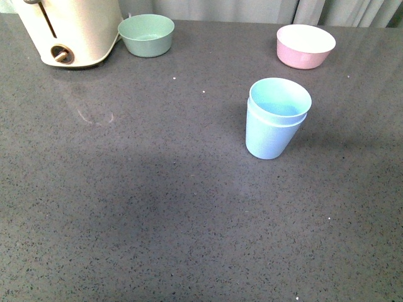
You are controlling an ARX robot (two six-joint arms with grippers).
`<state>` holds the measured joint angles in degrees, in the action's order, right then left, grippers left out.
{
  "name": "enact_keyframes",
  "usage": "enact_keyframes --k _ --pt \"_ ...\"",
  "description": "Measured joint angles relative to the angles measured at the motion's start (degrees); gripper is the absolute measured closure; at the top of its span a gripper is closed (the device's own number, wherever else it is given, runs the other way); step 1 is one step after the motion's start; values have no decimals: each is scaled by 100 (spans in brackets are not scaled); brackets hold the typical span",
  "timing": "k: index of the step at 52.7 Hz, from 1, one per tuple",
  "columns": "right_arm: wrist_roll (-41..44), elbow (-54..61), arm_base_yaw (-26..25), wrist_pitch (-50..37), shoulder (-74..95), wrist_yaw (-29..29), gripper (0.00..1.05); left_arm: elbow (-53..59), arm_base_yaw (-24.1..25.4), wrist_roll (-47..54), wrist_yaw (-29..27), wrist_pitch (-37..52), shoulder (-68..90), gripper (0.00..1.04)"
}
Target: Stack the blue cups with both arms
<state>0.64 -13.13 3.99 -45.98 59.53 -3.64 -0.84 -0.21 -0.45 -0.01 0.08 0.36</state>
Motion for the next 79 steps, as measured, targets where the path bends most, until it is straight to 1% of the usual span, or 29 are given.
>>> enact_keyframes --k 3,8,25,33,36,50,79 --pt "-2 164 -225 50 -210 313 103 0 0 0 0 0 0 9" --pt "-2 352 -369 140 -479 323 103 0 0 0 2 0 0 9" --pt "-2 822 -385 640 -1436 367 103 0 0 0 0 0 0 9" --pt "-2 1008 -387 1045 -2039 367 103 0 0 0 0 0 0 9" --pt "-2 1174 -389 861 -2105 367 103 0 0 -2 0 0 0 9" --pt "-4 1178 -389 1869 -3189 367 103 0 0 0 0 0 0 9" --pt "-4 1180 -389 3145 -4507 367 103 0 0 0 0 0 -2 9"
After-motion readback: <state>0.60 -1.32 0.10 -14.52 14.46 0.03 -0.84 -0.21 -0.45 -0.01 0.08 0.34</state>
